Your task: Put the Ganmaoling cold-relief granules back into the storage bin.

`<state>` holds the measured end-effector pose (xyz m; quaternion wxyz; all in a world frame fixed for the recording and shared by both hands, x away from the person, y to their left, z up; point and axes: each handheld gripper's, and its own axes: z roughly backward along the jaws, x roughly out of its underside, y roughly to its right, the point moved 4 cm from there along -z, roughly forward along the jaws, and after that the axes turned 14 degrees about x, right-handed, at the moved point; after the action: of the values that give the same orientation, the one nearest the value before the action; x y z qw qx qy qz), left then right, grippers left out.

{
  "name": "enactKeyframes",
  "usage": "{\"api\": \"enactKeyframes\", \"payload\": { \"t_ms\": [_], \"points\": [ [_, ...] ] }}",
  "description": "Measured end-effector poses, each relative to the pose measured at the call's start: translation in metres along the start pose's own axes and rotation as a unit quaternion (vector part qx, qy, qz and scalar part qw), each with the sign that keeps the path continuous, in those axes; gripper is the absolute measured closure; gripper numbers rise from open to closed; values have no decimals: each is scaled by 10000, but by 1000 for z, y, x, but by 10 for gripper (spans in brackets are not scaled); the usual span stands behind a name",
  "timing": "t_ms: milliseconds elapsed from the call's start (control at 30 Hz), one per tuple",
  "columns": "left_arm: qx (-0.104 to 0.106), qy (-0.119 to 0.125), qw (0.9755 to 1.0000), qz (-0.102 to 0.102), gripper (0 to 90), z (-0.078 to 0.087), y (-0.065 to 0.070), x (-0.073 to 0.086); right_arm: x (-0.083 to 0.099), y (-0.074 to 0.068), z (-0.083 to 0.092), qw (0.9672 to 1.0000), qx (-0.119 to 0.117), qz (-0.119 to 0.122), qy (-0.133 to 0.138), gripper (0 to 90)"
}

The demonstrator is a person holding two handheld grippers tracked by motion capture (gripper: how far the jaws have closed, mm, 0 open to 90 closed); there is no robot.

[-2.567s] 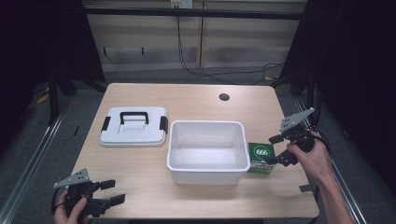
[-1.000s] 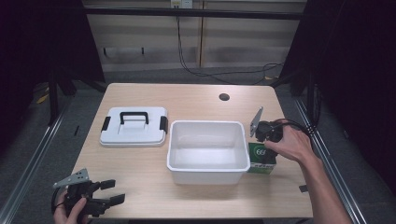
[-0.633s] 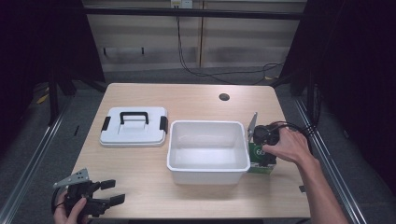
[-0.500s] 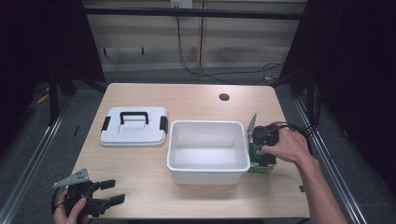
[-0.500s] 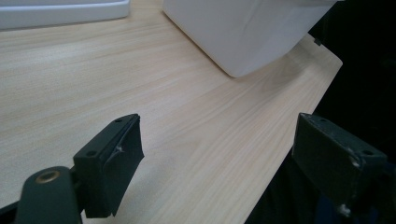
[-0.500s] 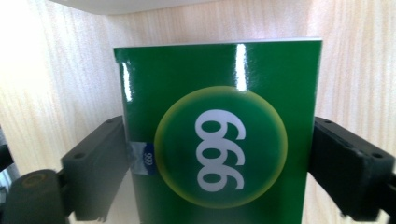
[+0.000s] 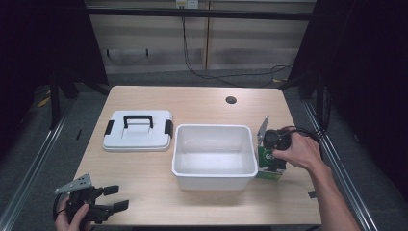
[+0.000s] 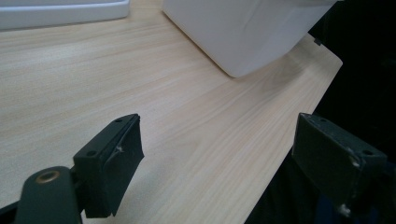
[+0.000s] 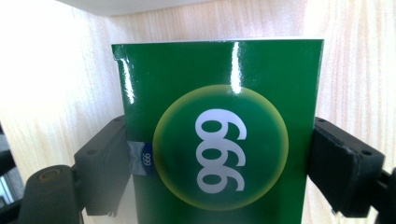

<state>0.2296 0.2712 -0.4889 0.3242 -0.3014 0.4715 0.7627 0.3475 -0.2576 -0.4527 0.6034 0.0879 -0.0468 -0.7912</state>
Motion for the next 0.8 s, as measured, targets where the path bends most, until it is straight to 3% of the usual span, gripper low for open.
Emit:
{"api": "enactKeyframes", "payload": {
  "t_ms": [567, 800],
  "points": [
    [-6, 13, 10000, 2, 160, 0, 1, 0, 10, 0, 16, 9990, -32, -404, 196, 157],
    [-2, 28, 10000, 6, 160, 0, 1, 0, 19, 0, 28, 9974, 57, -589, 409, 158]
  ]
}}
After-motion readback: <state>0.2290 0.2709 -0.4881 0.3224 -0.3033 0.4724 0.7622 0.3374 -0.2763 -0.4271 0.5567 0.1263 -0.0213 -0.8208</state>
